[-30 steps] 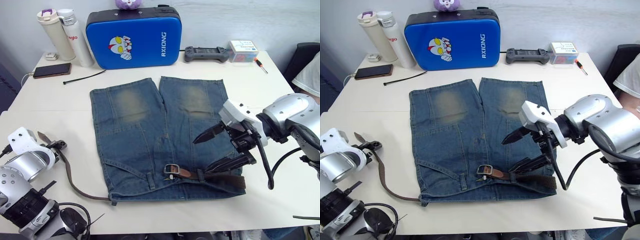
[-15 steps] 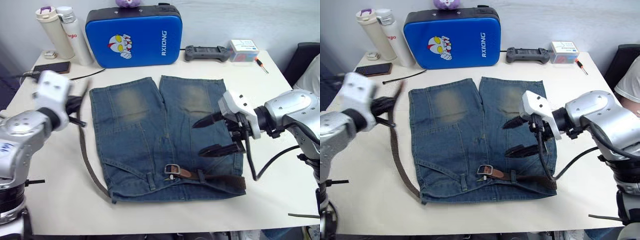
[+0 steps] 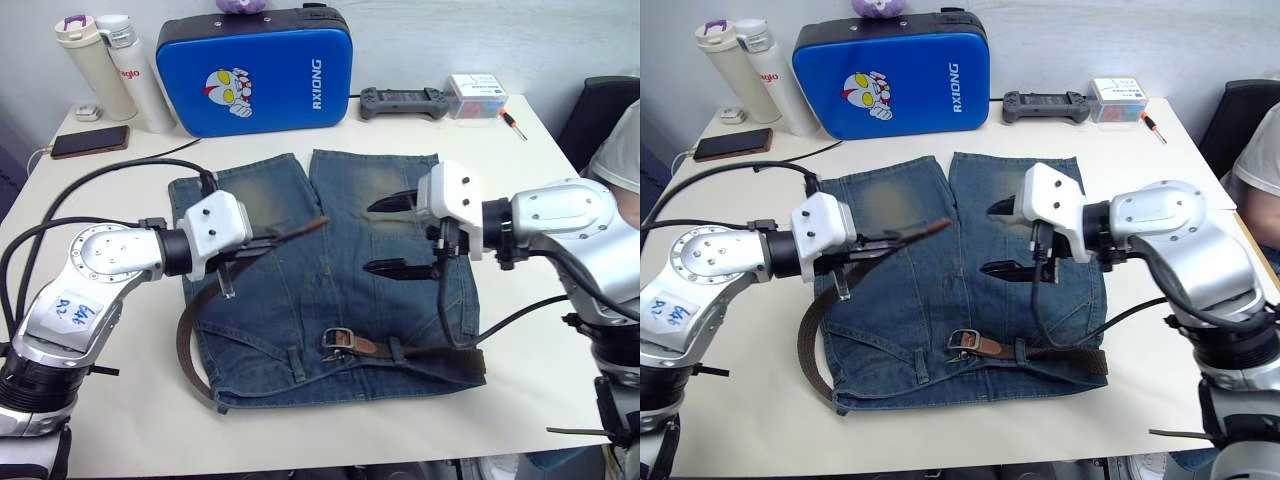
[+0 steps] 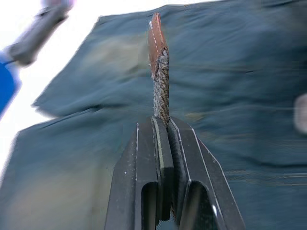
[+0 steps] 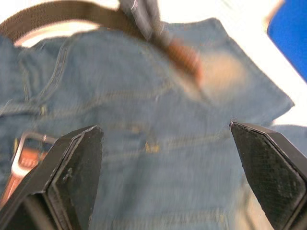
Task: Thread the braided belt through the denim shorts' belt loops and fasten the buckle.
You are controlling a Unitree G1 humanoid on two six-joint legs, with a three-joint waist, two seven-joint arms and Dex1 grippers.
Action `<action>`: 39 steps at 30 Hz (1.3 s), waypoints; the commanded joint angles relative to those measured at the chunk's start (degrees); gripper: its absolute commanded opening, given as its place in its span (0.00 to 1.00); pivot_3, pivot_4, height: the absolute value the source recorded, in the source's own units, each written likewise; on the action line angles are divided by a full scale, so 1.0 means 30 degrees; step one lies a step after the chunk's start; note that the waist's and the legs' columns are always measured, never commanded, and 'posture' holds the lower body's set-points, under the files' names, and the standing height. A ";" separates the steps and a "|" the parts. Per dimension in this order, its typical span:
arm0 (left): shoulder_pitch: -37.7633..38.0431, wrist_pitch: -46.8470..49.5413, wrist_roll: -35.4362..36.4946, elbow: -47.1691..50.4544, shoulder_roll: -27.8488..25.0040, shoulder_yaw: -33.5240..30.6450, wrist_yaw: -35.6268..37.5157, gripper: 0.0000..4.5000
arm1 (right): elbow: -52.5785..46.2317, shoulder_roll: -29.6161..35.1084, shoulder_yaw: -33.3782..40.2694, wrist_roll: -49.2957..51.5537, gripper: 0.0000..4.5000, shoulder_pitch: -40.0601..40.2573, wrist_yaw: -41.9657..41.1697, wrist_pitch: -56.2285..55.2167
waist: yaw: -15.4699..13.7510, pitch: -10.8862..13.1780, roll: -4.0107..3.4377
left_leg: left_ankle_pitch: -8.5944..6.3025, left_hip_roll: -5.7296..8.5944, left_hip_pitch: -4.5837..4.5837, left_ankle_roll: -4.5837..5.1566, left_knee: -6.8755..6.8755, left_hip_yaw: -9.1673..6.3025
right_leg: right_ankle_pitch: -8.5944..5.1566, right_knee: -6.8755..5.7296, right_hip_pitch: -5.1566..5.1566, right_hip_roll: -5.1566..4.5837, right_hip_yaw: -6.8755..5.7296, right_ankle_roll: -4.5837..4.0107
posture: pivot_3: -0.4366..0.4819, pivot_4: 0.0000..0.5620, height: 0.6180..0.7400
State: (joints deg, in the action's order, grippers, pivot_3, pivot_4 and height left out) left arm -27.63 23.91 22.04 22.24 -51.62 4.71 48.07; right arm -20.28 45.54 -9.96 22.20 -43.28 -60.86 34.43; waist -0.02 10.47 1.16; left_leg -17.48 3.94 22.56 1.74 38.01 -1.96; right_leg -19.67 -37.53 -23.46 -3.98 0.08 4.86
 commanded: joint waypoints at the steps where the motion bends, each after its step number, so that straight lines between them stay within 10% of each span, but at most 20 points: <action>1: -0.0491 -0.1184 -0.0335 -0.0066 0.0167 0.0240 0.1459 0.01 | -0.0417 -0.0674 -0.0164 -0.0908 1.00 -0.0044 0.0879 -0.1042 | 0.0000 0.0001 0.0000 | 0.0001 0.0002 0.0001 0.0002 0.0001 0.0001 | 0.0000 -0.0006 -0.0003 0.0000 0.0001 0.0000 | 0.48 0.27 1.00; 20: -0.0676 -0.0238 -0.0287 0.0311 0.1391 -0.0045 0.2458 0.01 | -0.0367 -0.1247 -0.1035 -0.1140 1.00 0.0602 0.0113 -0.1269 | 0.0021 0.0001 -0.0002 | 0.0007 -0.0001 0.0000 0.0015 0.0026 -0.0009 | 0.0000 -0.0052 -0.0009 0.0024 0.0015 0.0001 | 0.48 0.27 1.00; 30: -0.0728 0.0373 0.0039 0.0503 0.1693 -0.0440 0.2147 0.00 | -0.0059 -0.1714 -0.1290 -0.0872 0.02 0.0375 -0.0411 -0.1104 | 0.0028 0.0001 -0.0002 | 0.0007 -0.0001 -0.0001 0.0015 0.0027 -0.0011 | 0.0000 -0.0056 -0.0012 0.0024 0.0013 0.0001 | 0.48 0.27 1.00; 33: -0.0634 0.2087 0.0215 0.0666 0.1631 -0.1000 0.1274 0.00 | -0.0032 -0.1921 -0.1218 -0.0810 0.01 0.0276 -0.0264 -0.1093 | 0.0024 0.0001 -0.0002 | 0.0007 -0.0001 -0.0001 0.0015 0.0029 -0.0012 | 0.0000 -0.0056 -0.0010 0.0024 0.0013 0.0001 | 0.48 0.27 1.00; 39: -0.1598 1.1194 0.6539 0.0505 0.1693 -0.6424 -0.1410 0.57 | 0.0486 -0.2571 -0.1848 -0.1932 0.00 -0.0203 0.0503 -0.1691 | 0.0087 0.0002 0.0000 | 0.0007 -0.0005 0.0001 0.0015 0.0033 -0.0017 | 0.0000 -0.0104 -0.0015 0.0032 0.0016 0.0001 | 0.48 0.27 1.00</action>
State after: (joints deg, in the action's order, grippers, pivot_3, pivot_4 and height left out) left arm -30.80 50.24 35.41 22.38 -45.66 -6.66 46.74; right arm -18.65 38.54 -15.29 17.98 -42.48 -60.34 31.06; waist 0.24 10.48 1.16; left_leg -17.46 3.90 22.56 1.78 38.12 -2.02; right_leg -19.67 -37.87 -23.51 -3.84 0.15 4.86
